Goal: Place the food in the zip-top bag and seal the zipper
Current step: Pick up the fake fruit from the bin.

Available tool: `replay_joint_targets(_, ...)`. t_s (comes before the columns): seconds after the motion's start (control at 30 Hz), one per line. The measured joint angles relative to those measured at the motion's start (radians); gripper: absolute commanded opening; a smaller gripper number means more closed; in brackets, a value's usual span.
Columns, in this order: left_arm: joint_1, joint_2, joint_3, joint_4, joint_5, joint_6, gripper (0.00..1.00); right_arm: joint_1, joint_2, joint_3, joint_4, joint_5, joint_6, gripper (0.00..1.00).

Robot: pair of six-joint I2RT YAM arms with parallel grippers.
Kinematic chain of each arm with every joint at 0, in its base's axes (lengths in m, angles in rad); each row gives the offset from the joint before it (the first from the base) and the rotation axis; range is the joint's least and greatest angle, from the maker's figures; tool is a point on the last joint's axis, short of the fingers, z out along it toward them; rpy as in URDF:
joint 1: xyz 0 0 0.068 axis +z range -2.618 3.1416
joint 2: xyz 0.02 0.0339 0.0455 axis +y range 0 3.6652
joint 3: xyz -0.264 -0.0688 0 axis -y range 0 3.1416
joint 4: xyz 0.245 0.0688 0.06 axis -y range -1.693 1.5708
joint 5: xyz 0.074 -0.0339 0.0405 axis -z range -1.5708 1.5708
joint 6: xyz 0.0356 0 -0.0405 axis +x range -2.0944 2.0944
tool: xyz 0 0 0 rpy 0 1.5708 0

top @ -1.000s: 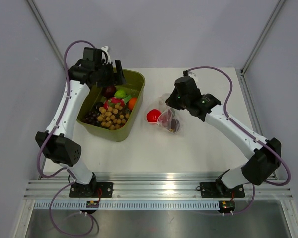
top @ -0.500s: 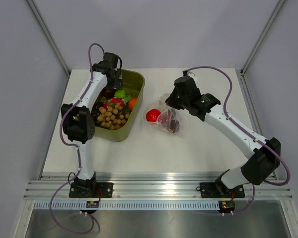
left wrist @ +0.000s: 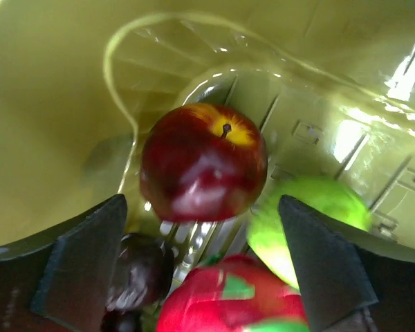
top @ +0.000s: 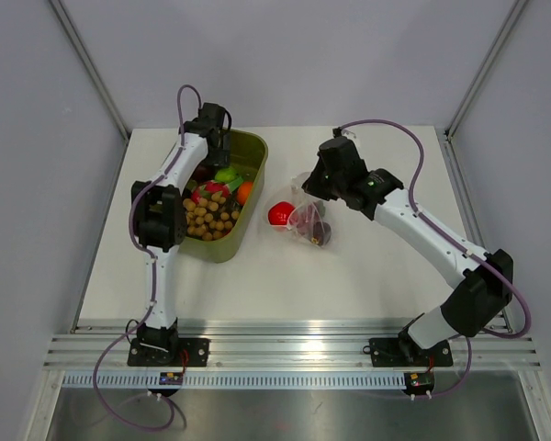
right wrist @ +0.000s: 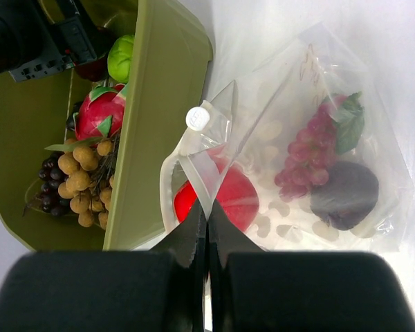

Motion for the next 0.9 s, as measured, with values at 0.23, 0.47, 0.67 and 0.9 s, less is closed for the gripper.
replay_joint_targets(0.23, 0.023, 0.042, 0.004, 0.017, 0.016, 0.001, 0.87, 0.0, 0.014, 0.01, -0.003, -0.007, -0.008, 0.0)
replay_joint_targets(0.47, 0.026, 0.058, -0.002, 0.055, 0.027, -0.006, 0.51, 0.0, 0.014, 0.013, -0.006, -0.006, -0.013, 0.0)
replay_joint_targets(0.67, 0.023, 0.032, -0.035, 0.075, 0.032, -0.005, 0.34, 0.0, 0.014, 0.014, -0.006, -0.006, -0.014, 0.0)
replay_joint_targets(0.9, 0.023, -0.239, -0.19, 0.062, 0.058, -0.023, 0.32, 0.0, 0.014, 0.014, -0.01, -0.005, -0.014, 0.0)
